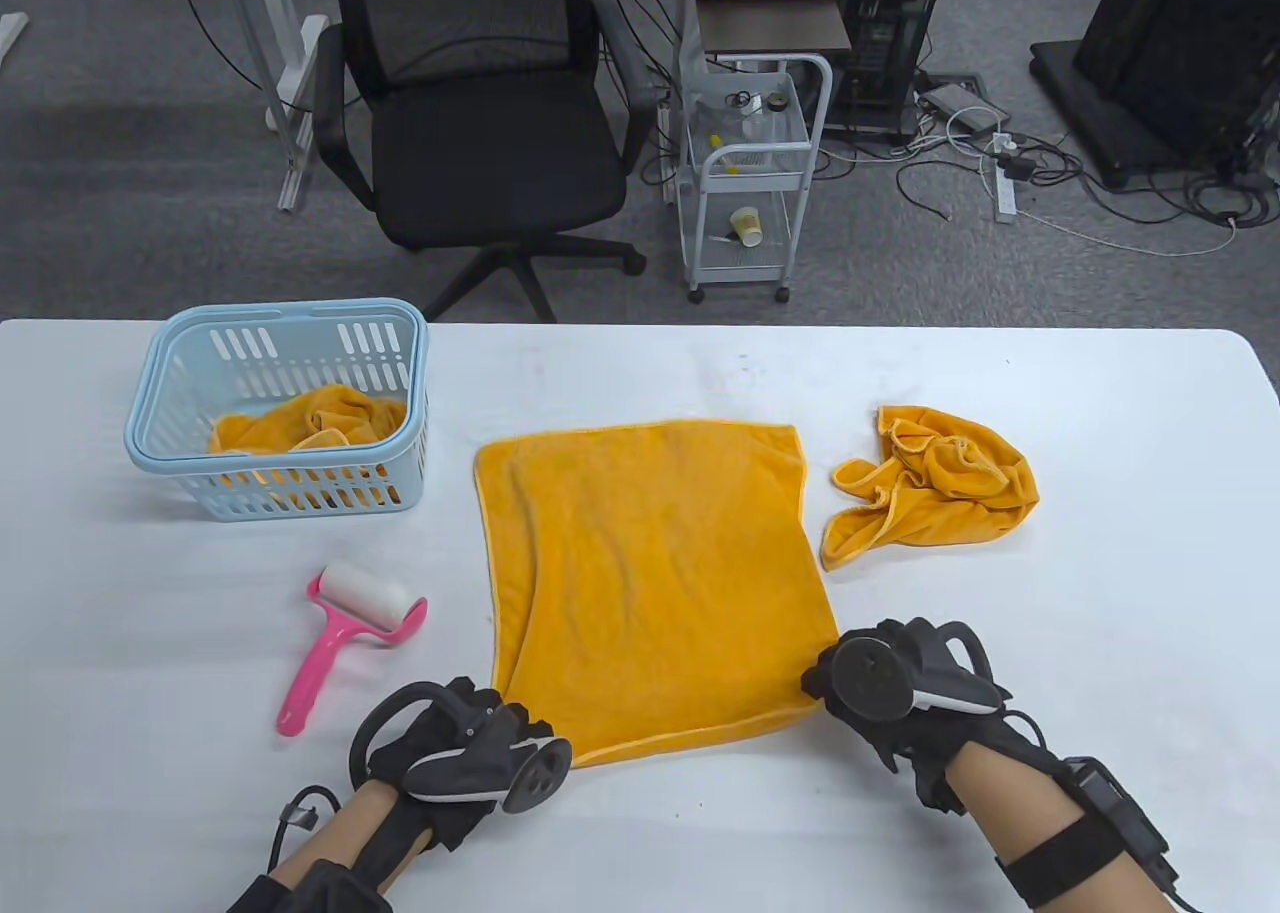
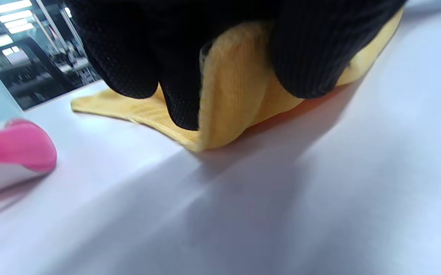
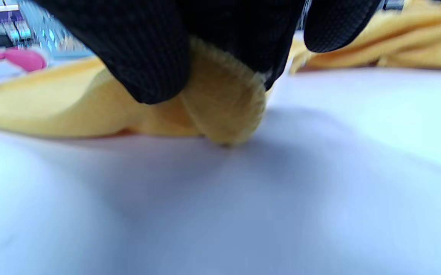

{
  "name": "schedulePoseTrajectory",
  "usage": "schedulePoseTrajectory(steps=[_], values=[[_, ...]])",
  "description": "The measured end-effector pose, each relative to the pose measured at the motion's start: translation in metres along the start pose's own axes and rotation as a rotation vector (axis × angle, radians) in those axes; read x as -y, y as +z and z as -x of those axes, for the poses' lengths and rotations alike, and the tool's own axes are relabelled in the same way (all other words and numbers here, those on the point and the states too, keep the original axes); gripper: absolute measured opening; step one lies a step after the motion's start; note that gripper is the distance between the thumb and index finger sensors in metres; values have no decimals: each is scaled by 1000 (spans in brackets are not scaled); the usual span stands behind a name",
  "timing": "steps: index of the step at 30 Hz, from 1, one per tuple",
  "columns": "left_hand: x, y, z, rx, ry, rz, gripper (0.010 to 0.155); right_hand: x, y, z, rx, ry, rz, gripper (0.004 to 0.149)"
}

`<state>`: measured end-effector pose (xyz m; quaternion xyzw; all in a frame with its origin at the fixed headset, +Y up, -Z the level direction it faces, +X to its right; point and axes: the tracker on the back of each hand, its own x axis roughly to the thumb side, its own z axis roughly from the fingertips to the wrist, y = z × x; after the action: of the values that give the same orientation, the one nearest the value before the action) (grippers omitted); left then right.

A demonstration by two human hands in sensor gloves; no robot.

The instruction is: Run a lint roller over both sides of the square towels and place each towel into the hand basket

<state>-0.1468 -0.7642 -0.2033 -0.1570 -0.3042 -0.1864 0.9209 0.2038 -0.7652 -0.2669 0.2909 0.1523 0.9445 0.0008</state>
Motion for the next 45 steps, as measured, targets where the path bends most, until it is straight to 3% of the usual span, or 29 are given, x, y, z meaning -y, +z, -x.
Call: schedulePoseTrajectory(steps=[2,5,9,11,14,16,21,25,29,36,39,42,45], values=[[4,1,-1,16,36,62,43,-2,3,0,0,-25,-82,40],[5,4,0,14,56,73,46,-1,6,1,3,-49,-175,43],[4,9,4,8,120,152,51,-1,9,2,29,-109,-212,52],[1,13,7,11,122,165,56,2,12,5,52,-169,-152,54],[-10,25,20,-56,166,84,58,10,17,15,31,-263,-42,54],[-18,37,35,-141,185,3,58,11,19,21,-11,-281,52,56],[-17,62,86,-485,160,-101,64,2,15,25,-90,-121,0,74],[10,65,123,-699,229,41,87,-1,14,29,-116,-90,-48,86],[37,55,142,-798,352,179,94,-3,14,33,-155,-52,-77,94],[61,33,160,-943,420,249,78,-14,11,35,-199,4,-188,100],[67,27,164,-983,419,214,61,-16,10,35,-202,4,-207,100],[67,30,167,-982,483,149,55,-18,10,35,-203,0,-214,100],[51,42,168,-933,575,36,52,-18,10,35,-203,1,-214,100]])
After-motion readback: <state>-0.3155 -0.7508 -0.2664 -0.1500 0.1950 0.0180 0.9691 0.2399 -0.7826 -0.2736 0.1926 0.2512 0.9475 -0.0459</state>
